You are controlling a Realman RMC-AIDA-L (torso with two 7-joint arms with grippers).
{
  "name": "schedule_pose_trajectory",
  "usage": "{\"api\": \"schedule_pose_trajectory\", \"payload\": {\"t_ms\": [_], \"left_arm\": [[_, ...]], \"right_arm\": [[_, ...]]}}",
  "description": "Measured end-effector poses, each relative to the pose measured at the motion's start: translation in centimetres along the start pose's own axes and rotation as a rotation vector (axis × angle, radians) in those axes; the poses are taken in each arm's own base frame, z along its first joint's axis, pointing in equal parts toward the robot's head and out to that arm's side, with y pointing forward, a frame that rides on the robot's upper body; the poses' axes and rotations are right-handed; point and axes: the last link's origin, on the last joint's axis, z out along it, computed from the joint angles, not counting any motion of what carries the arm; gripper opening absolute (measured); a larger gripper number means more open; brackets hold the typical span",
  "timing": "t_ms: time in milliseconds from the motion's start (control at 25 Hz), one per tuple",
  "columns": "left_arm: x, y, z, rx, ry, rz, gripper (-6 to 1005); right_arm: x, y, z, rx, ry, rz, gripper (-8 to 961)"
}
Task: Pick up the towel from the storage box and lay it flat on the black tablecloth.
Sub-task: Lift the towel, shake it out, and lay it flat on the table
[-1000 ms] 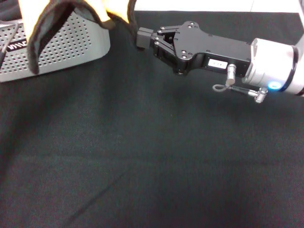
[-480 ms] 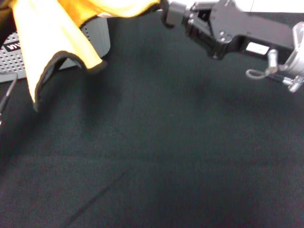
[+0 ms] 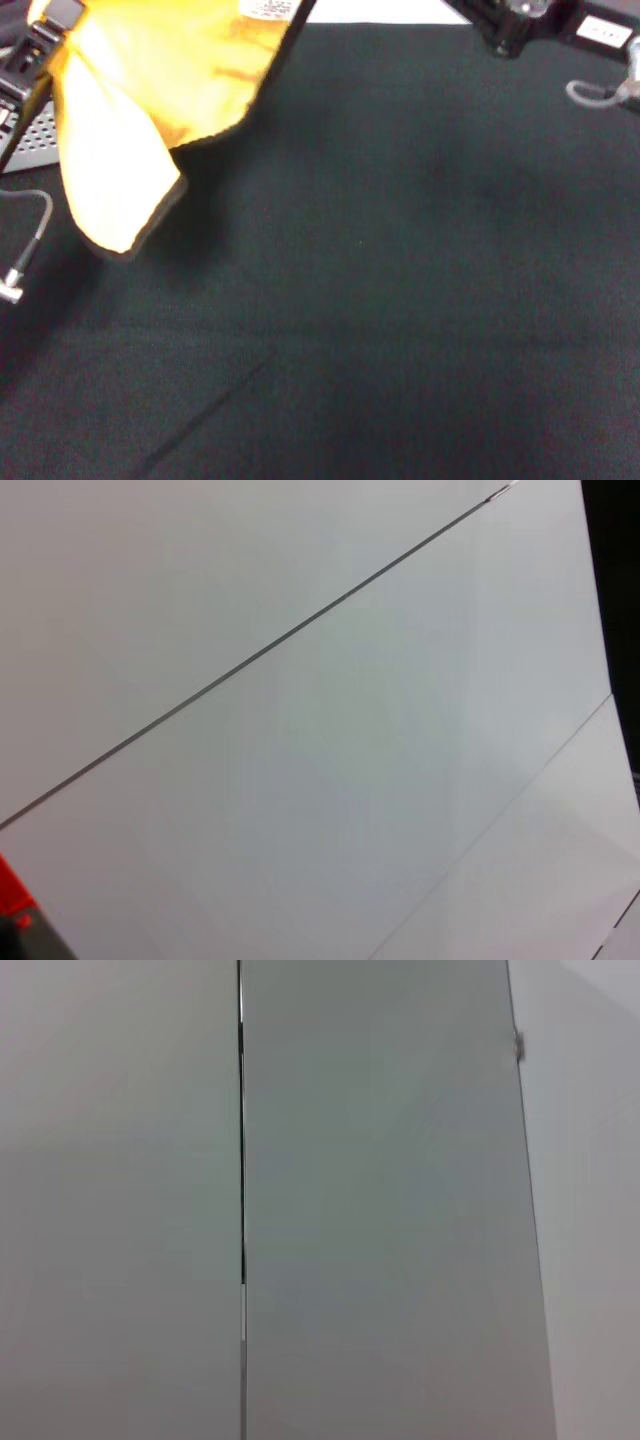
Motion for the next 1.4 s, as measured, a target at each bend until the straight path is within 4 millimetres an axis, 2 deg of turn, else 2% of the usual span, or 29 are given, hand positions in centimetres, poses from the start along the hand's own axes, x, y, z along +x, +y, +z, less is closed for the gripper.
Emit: {"api": "schedule_pose_trajectory", "payload": {"t_ms": [200,400,640,920,1200,1400], "left_arm": [[-0.7,-0.4,-0.2,0.030,-0.027,-0.006,62],[-0.9,-0.5,-0.4,0.040,-0.043,-0.006,245],[-0.7,-0.4,-0.4,0.027,-0.055,-0.003,403],[-1.5,0.3,1.2,-0.054,-0.154,0.012,592],[-3.5,0.9,3.3,-0.135,-0.297,0.026,591],[-4.9,1.3,3.9,-0.175,-0.364,0.064,592]], "right_arm": [[-1.5,-0.2,-0.1,0.007,-0.017,-0.042,2],[-2.3,-0.7,-0.6,0.034,-0.037,-0.061,3],[-3.3,-0.9,-0.7,0.044,-0.055,-0.085,3],[-3.3,-1.9,-0.6,0.110,-0.063,-0.091,2],[-2.9,-3.0,0.1,0.181,-0.047,-0.126,2],[-3.0,-3.9,0.7,0.229,-0.043,-0.147,2]]}}
